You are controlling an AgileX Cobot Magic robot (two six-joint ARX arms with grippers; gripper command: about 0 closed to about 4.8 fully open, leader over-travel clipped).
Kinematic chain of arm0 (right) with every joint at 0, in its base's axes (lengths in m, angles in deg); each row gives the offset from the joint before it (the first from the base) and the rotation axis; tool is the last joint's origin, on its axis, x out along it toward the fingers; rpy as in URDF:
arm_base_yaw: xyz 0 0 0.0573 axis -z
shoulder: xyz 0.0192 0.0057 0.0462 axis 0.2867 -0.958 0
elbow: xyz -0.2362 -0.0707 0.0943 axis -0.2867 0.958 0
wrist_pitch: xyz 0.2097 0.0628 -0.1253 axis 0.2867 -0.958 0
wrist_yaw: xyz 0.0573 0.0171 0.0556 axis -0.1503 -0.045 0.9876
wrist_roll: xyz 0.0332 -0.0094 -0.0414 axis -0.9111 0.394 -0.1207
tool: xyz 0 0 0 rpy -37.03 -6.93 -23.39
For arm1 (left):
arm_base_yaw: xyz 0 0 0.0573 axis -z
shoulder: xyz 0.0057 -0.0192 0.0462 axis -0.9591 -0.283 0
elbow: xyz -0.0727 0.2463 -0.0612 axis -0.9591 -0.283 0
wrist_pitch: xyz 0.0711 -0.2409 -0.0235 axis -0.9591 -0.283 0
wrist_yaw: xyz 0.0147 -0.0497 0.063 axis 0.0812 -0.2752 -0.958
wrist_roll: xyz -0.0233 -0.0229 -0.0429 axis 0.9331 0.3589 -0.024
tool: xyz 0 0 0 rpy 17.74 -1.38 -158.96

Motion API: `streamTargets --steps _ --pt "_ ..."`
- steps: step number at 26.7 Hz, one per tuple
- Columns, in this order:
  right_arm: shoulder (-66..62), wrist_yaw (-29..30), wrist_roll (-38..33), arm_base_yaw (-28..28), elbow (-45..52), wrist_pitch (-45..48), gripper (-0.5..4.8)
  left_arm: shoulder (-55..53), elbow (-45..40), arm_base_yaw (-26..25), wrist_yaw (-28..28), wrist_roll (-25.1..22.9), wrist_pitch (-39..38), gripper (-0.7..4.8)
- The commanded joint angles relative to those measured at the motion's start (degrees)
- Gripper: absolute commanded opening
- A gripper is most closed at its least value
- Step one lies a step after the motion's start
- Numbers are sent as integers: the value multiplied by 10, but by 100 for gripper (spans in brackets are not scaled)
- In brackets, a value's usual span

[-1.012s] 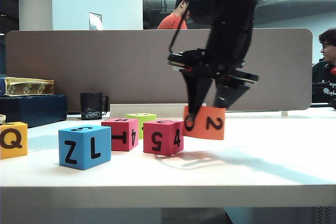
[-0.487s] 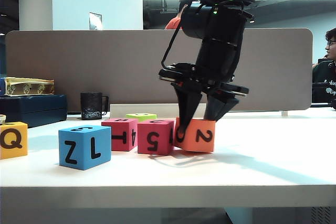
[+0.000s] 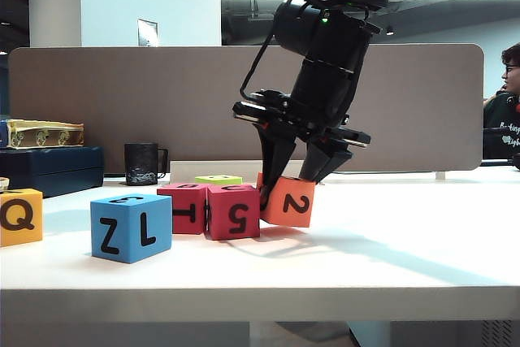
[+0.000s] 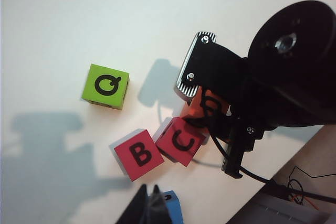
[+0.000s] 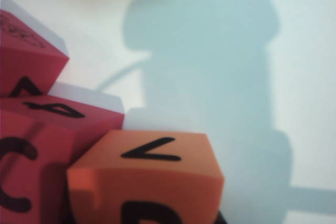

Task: Select the appropriate blocks from the scattered letter blocks on the table and arrange them in a row to spell out "ABCD".

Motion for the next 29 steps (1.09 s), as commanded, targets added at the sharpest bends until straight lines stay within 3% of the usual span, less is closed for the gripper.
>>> streamTargets --steps 1,4,14,17,20,29 --pt "3 -28 -3 -1 -2 -7 80 3 1 -1 -1 -5 3 -5" --pt "3 -59 -3 -1 -2 -21 80 4 1 -1 -1 -5 3 -5" --pt "3 -61 -3 0 -2 -35 87 4 1 -1 -1 -5 1 -5" --pt "3 -61 -3 0 -2 -39 152 4 1 0 -1 -5 2 -5" --pt "3 -61 -3 0 -2 -40 266 4 1 0 -1 -5 2 -5" --pt "3 -57 -3 0 -2 -25 434 3 1 0 -1 -5 2 -5"
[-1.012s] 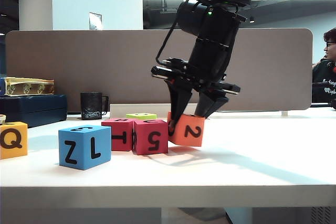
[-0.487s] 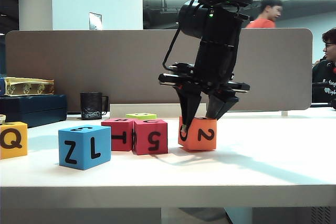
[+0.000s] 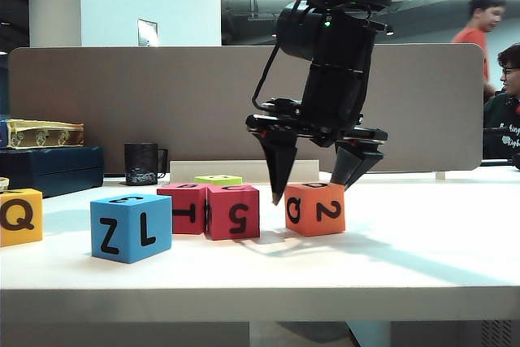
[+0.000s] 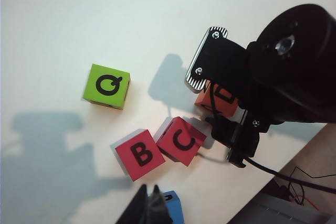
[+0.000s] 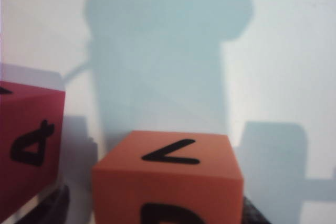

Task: Select the appropriate blocks from the scattered letter blocks on the table and arrange them in a row to spell out "ABCD".

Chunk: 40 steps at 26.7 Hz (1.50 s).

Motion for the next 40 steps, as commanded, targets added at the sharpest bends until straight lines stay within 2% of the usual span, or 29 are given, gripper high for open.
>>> streamTargets --steps 1,6,8,12,20,24,40 --pt "3 2 -3 -1 -2 14 444 3 1 0 0 -5 2 -5" --pt "5 24 -9 -1 -2 10 446 3 1 0 0 -5 2 -5" --pt "5 -5 -9 -1 -2 10 446 3 1 0 0 -5 2 -5" --pt "6 -11 -8 -1 -2 2 445 3 1 0 1 -5 2 -5" --pt "6 -78 11 -1 -2 0 426 3 1 0 1 -5 2 -5" --pt "6 -53 11 -1 -2 0 426 3 1 0 1 -5 3 -5" --pt "9 -67 11 -1 -6 26 432 3 1 0 1 -4 2 -5"
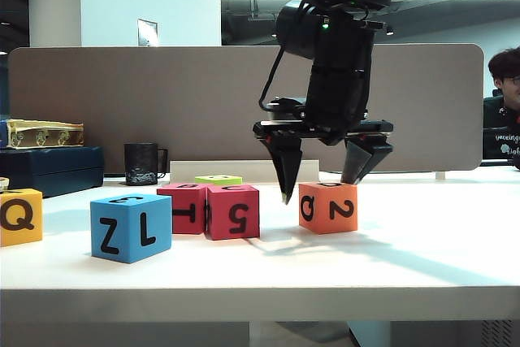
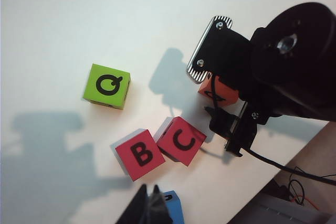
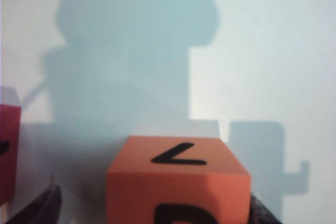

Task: Select the appropriate blocks from the scattered letter blocks on the table and arrange them in a row to spell out "ABCD".

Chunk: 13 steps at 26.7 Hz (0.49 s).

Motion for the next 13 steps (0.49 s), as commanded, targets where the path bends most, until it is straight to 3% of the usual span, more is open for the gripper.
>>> streamTargets --steps 1,11,13 --pt "7 -3 0 -1 -11 15 432 3 1 0 1 -4 2 -5" --pt "7 -31 30 1 -88 -10 428 4 1 -14 -26 -9 -4 -5" --pt "10 -29 30 1 -92 -19 387 4 1 -23 -27 -9 -2 -5"
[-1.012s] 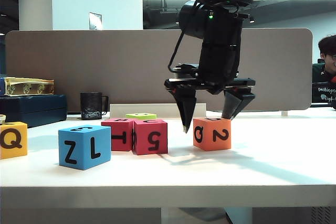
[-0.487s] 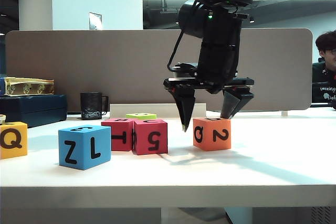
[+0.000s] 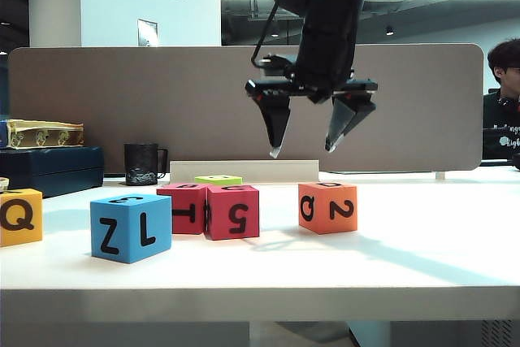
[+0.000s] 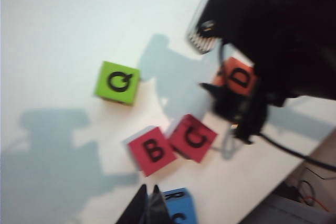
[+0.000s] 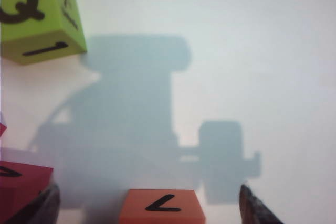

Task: Select the appropriate blocks from the scattered letter blocks on the table and arrange them in a row to spell out "ABCD".

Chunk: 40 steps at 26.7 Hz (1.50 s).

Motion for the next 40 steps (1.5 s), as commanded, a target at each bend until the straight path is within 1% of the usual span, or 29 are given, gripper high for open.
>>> streamTargets --steps 1,2,3,5,9,11,12,14,18,19,22,27,28,31,34,38,40 --pt "7 -2 4 0 -9 -17 351 4 2 -17 -10 -2 2 -5" --pt "9 -1 4 0 -9 -21 308 4 2 -21 -10 -2 3 -5" --pt "12 -1 6 -1 -10 -31 210 3 1 -31 -14 -2 6 -5" --pt "18 2 17 -1 -10 -41 139 3 1 -43 -23 -2 9 -5" --pt "40 7 32 -1 -10 -49 55 3 1 -76 -22 -2 22 -5" --pt "57 21 38 -1 -10 -49 6 3 -2 -90 -22 -2 28 -5" --pt "66 29 42 -1 -10 -49 -5 3 -5 -98 -22 -2 32 -5" --pt "88 40 46 -1 -10 -49 -4 3 -12 -117 -22 -2 33 -5" --pt "134 45 47 -9 -10 -54 -4 3 -38 -152 -20 1 38 -5" --pt "159 50 47 -14 -10 -58 -4 3 -59 -164 -20 3 44 -5" --pt "193 49 53 -32 -10 -68 -4 3 -93 -176 -17 3 52 -5" --pt "234 48 62 -71 -10 -80 -4 3 -161 -179 -16 5 62 -5" --pt "244 46 61 -83 -10 -84 -4 3 -188 -179 -16 12 69 -5" --pt "246 39 61 -91 -10 -106 -4 12 -243 -178 -16 14 82 -5" --pt "246 36 61 -90 -10 -117 -4 50 -326 -179 -18 14 119 -5" --pt "246 35 61 -89 -10 -118 -4 102 -398 -179 -18 19 170 -5" --pt "246 35 61 -89 -10 -118 -4 138 -438 -179 -18 30 204 -5"
